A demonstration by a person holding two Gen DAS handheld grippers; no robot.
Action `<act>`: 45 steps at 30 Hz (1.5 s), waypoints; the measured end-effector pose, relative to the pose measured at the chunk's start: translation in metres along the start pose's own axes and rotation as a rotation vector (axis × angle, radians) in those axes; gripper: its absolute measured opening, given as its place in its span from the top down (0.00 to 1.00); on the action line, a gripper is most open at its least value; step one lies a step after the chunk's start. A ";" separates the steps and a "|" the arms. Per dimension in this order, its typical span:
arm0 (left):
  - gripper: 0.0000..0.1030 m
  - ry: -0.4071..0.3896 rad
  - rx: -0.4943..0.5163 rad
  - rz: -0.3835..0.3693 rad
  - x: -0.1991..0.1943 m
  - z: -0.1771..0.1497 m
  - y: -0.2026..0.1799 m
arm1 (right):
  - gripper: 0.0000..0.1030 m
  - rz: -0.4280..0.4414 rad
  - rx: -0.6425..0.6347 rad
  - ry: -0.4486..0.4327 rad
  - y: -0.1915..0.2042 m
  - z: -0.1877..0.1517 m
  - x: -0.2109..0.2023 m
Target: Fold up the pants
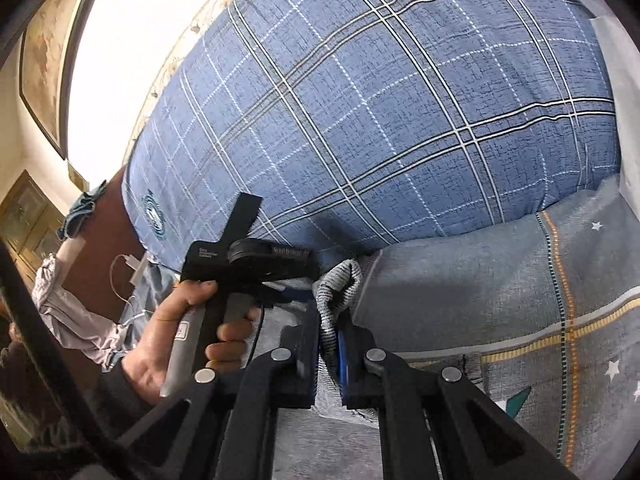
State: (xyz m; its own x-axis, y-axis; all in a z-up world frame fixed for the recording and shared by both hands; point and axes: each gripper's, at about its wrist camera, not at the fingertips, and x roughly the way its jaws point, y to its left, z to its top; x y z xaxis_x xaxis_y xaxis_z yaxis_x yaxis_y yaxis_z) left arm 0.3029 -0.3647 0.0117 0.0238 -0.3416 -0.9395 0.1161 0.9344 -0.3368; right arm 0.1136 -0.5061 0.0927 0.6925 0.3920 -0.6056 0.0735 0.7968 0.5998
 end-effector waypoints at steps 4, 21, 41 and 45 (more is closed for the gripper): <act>0.99 -0.142 -0.029 -0.136 -0.049 -0.009 0.016 | 0.93 -0.028 0.048 -0.037 -0.011 0.001 -0.006; 0.99 -0.298 -0.014 -0.324 -0.093 -0.226 0.099 | 0.88 -0.217 0.212 0.081 -0.019 -0.092 -0.032; 0.99 -0.248 0.004 -0.338 -0.062 -0.240 0.113 | 0.61 -0.435 0.354 0.029 -0.047 -0.080 0.000; 0.99 -0.297 0.038 -0.340 -0.077 -0.249 0.111 | 0.95 -0.484 0.250 0.014 -0.033 -0.078 0.004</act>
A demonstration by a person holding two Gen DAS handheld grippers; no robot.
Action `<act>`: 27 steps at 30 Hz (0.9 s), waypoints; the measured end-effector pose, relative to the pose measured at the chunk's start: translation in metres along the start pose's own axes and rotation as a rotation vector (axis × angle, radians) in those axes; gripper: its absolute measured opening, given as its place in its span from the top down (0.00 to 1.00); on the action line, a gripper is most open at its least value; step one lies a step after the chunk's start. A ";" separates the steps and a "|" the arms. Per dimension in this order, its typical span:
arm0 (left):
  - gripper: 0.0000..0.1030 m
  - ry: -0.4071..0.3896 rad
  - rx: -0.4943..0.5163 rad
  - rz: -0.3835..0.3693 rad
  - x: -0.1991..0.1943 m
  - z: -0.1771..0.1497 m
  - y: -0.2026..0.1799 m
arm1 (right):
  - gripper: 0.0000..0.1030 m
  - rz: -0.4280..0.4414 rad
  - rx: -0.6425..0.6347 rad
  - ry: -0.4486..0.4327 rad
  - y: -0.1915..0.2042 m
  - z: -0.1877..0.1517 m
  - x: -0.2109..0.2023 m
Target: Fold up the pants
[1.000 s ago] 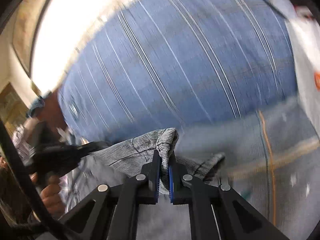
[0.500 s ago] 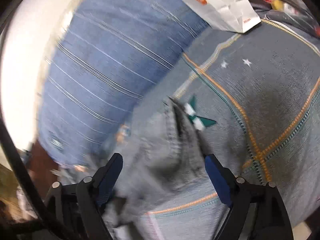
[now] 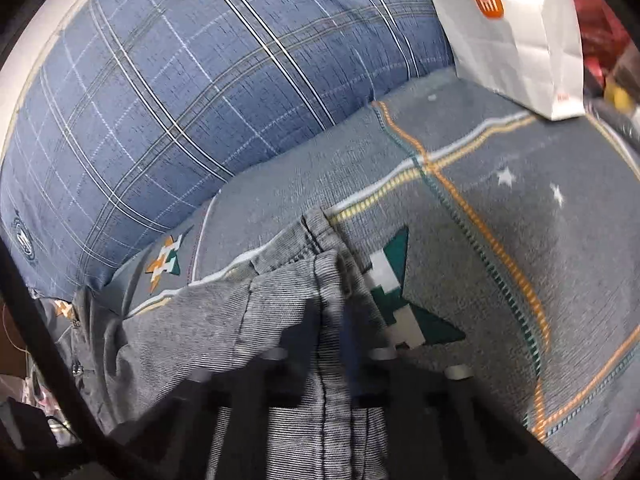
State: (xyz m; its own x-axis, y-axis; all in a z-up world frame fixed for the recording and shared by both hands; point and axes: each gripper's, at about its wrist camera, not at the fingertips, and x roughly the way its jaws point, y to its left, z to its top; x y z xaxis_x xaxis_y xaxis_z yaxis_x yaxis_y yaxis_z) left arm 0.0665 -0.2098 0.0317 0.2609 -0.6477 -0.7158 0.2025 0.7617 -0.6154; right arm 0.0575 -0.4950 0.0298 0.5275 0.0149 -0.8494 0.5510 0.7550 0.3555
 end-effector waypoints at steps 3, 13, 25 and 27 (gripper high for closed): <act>0.99 -0.068 0.038 -0.031 -0.022 0.001 -0.018 | 0.95 0.089 0.040 -0.078 -0.007 0.012 -0.023; 0.98 0.040 0.144 0.083 0.035 -0.021 -0.023 | 0.92 -0.005 0.005 -0.014 -0.010 0.033 0.021; 0.48 -0.099 0.187 0.035 -0.073 0.004 0.008 | 0.16 0.089 0.055 -0.103 -0.011 -0.014 -0.081; 0.48 -0.105 0.183 0.047 -0.077 0.017 0.017 | 0.22 0.064 0.070 -0.072 -0.019 -0.034 -0.078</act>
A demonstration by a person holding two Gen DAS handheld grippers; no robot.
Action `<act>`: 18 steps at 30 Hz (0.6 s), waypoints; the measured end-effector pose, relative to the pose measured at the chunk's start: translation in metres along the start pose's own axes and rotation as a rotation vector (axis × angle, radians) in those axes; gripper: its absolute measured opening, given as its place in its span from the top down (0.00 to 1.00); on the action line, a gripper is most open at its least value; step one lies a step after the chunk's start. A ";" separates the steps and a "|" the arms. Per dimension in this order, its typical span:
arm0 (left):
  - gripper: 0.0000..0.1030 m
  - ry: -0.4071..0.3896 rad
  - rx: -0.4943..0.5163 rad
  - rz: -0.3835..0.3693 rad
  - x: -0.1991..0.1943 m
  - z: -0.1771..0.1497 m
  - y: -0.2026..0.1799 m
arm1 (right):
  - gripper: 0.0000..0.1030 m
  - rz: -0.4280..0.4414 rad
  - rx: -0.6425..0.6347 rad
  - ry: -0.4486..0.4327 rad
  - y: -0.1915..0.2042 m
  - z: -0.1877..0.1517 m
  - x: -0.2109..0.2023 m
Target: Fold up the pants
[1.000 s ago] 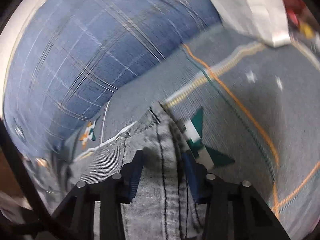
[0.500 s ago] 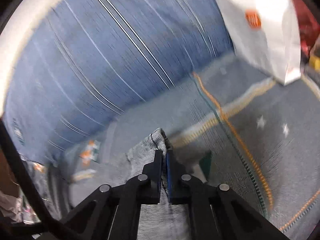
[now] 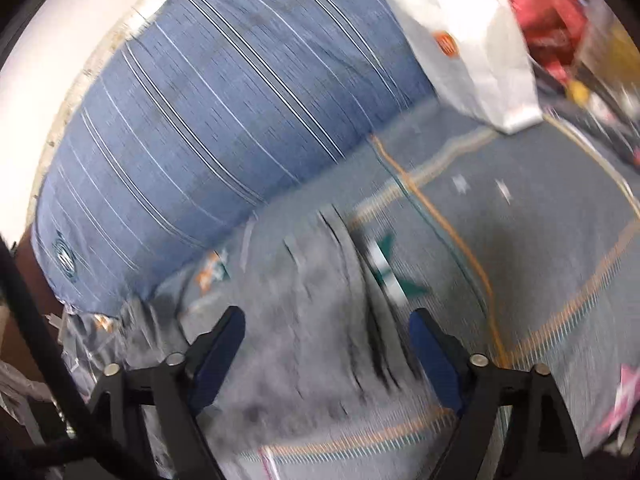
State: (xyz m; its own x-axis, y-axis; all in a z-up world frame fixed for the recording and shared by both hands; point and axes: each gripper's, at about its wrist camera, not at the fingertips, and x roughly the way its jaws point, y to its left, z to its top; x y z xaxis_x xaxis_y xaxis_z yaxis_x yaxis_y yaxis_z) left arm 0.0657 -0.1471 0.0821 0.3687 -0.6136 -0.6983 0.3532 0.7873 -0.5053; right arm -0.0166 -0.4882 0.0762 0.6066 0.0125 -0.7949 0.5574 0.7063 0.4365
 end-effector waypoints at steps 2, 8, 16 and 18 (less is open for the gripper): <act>0.48 0.004 0.000 -0.013 0.003 0.009 0.009 | 0.43 -0.010 0.020 0.027 -0.007 -0.009 0.009; 0.48 0.003 -0.052 -0.017 0.020 0.014 0.043 | 0.86 -0.137 -0.041 0.114 0.003 -0.018 0.055; 0.48 0.006 -0.167 0.042 0.010 0.037 0.081 | 0.78 -0.213 -0.093 -0.025 0.027 -0.016 0.019; 0.48 0.002 -0.192 0.040 -0.001 0.043 0.091 | 0.56 -0.184 -0.107 -0.078 0.044 -0.020 0.000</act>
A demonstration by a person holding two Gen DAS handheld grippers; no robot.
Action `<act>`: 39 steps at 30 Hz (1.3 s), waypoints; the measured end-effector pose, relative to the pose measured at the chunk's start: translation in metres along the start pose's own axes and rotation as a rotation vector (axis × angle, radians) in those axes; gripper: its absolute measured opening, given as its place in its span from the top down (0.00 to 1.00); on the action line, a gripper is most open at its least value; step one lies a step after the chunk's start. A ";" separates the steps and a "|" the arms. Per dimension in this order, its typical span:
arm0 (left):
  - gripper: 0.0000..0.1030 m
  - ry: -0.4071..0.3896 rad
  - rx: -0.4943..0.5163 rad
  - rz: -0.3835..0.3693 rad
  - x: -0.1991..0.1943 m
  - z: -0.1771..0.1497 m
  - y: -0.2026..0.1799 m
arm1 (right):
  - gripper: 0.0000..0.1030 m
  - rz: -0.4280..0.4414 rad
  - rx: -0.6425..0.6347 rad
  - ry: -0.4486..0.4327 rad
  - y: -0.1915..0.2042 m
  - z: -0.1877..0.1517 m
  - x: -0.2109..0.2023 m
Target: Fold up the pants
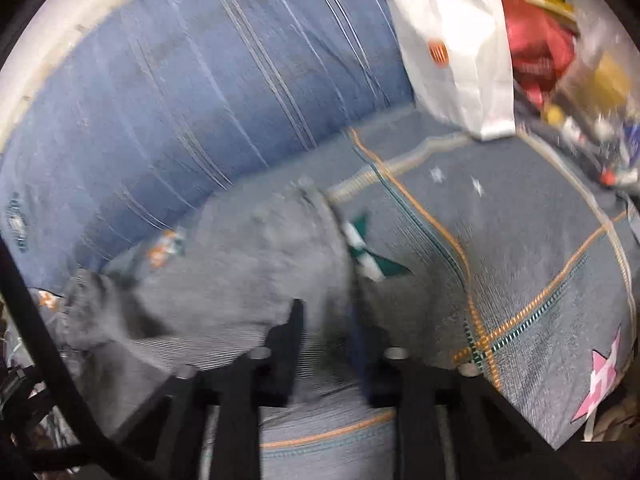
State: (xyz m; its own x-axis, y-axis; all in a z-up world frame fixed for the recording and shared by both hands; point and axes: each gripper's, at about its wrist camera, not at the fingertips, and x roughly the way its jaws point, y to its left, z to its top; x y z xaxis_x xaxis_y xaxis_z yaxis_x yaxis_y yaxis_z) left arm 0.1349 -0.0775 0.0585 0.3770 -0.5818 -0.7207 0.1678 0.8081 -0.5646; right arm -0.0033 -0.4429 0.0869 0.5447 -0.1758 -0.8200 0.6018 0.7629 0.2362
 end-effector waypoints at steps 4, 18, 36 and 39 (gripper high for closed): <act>0.42 -0.034 -0.054 0.008 -0.024 0.021 0.018 | 0.19 0.215 -0.062 -0.049 0.060 0.002 -0.029; 0.42 0.028 -0.211 -0.029 -0.016 0.052 0.064 | 0.22 0.469 -0.332 0.448 0.297 0.048 0.175; 0.41 -0.056 -0.200 -0.030 -0.047 0.055 0.062 | 0.99 0.544 -0.701 0.208 0.280 -0.118 0.028; 0.41 -0.053 -0.196 -0.015 -0.042 0.054 0.063 | 0.95 0.576 -0.630 0.235 0.276 -0.087 0.030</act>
State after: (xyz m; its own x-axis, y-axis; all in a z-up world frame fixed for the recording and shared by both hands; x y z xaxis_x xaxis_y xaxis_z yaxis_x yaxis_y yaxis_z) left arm 0.1789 0.0029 0.0754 0.4245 -0.5839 -0.6920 -0.0051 0.7628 -0.6467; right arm 0.1283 -0.1833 0.0816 0.4880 0.4206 -0.7648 -0.2004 0.9068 0.3708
